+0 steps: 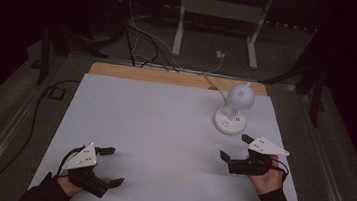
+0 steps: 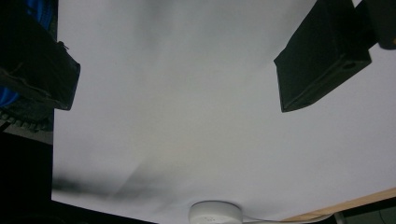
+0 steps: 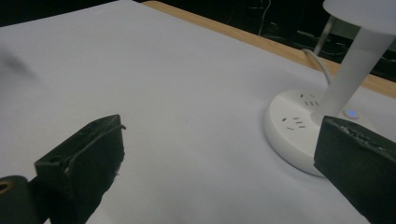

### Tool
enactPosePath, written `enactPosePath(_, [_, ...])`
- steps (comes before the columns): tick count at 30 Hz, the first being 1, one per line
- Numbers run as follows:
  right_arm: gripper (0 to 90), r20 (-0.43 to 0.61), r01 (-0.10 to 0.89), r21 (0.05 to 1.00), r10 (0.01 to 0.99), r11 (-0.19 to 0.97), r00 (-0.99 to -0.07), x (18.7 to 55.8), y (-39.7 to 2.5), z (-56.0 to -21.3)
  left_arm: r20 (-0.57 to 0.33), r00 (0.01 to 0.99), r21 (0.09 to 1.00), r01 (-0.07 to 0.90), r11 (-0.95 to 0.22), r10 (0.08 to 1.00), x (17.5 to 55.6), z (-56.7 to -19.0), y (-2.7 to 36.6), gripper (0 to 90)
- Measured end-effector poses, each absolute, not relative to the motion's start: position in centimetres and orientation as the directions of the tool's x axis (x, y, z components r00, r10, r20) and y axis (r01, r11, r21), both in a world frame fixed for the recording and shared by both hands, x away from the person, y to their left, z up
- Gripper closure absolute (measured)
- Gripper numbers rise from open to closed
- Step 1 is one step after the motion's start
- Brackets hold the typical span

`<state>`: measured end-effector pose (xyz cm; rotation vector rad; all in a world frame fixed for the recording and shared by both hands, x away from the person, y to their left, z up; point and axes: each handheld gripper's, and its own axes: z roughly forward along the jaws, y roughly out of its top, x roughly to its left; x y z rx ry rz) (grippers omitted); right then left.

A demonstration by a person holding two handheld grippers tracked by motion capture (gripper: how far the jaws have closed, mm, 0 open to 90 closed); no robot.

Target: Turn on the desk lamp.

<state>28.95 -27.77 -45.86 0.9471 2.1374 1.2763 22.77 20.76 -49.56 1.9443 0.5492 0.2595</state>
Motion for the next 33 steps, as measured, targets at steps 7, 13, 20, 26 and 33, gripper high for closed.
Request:
enactPosePath(7, [1.3,-0.058,0.320,0.888,0.770,0.330,-0.635,30.0,-27.9,-45.6,-0.062,0.870,0.904,0.257,-0.342,0.489,22.7,-49.5,20.7,0.3])
enactPosePath(13, [1.3,-0.059,0.327,0.887,0.784,0.325,-0.618,31.1,-28.2,-45.5,-0.062,0.870,0.904,0.257,-0.342,0.489,22.7,-49.5,20.7,0.3])
enactPosePath(20, [1.3,-0.056,0.352,0.881,0.809,0.316,-0.586,32.5,-28.6,-45.5,-0.060,0.869,0.906,0.254,-0.339,0.491,22.7,-49.5,20.7,0.3])
enactPosePath(26, [1.5,-0.058,0.364,0.877,0.822,0.313,-0.566,33.6,-28.9,-45.4,-0.057,0.870,0.904,0.253,-0.344,0.490,22.7,-49.5,20.7,0.3])
enactPosePath(33, [2.3,-0.044,0.383,0.877,0.842,0.290,-0.537,35.3,-29.3,-45.4,-0.061,0.869,0.905,0.256,-0.340,0.491,22.7,-49.5,20.7,0.3])
